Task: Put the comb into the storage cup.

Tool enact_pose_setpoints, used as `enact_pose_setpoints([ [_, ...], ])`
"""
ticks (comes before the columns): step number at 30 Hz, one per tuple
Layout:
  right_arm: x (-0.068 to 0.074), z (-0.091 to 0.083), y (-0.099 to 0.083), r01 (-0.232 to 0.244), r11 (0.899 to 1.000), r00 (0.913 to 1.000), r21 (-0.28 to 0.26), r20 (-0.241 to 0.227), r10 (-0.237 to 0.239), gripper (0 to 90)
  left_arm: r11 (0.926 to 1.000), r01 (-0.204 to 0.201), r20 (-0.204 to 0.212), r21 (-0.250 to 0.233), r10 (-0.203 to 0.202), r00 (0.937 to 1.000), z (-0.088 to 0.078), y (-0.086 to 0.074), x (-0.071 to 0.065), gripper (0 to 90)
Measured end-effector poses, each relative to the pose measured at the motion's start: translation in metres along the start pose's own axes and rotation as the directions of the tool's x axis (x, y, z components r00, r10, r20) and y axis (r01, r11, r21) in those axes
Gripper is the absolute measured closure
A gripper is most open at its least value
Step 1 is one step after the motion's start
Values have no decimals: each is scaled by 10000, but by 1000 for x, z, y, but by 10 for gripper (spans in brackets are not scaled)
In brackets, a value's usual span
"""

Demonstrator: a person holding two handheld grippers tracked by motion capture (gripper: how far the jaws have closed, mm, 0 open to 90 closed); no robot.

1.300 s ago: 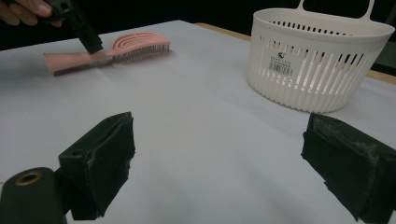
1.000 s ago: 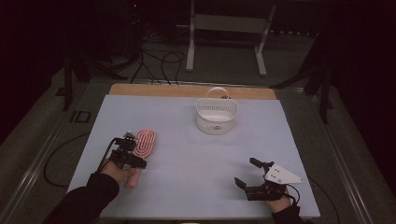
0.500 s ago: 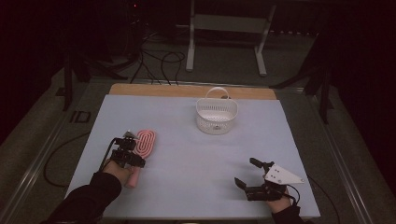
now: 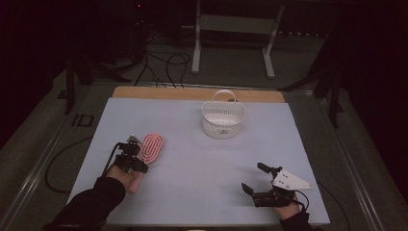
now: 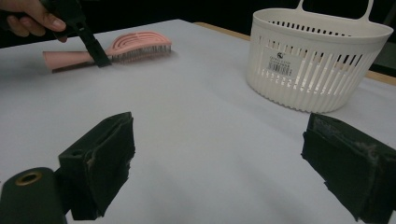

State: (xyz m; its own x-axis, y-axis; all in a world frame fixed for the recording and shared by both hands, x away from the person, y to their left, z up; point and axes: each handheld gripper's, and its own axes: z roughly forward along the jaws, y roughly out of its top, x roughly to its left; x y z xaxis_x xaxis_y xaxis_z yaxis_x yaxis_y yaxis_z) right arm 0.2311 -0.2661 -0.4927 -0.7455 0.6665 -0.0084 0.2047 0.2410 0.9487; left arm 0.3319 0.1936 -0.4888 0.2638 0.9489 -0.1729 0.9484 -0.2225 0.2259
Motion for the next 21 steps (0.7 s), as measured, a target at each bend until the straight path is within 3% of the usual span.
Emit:
enact_pose_setpoints([
  [9, 0, 0, 0, -19, 10000, 10000, 0, 6, 19, 91, 9979, -653, 487, 11, 652, 9967, -1, 2, 7, 709],
  [11, 0, 0, 0, -12, 10000, 10000, -13, 22, 12, 91, 9965, -810, 428, -207, 818, 9957, -3, 3, 8, 710],
  [16, 0, 0, 0, -24, 10000, 10000, -7, 19, 24, 91, 9927, -741, 529, -949, 793, 9954, -10, 3, 11, 712],
  [21, 0, 0, 0, -6, 10000, 10000, 5, 36, 6, 91, 9875, -934, 434, -1273, 997, 9941, -11, 1, 9, 714],
])
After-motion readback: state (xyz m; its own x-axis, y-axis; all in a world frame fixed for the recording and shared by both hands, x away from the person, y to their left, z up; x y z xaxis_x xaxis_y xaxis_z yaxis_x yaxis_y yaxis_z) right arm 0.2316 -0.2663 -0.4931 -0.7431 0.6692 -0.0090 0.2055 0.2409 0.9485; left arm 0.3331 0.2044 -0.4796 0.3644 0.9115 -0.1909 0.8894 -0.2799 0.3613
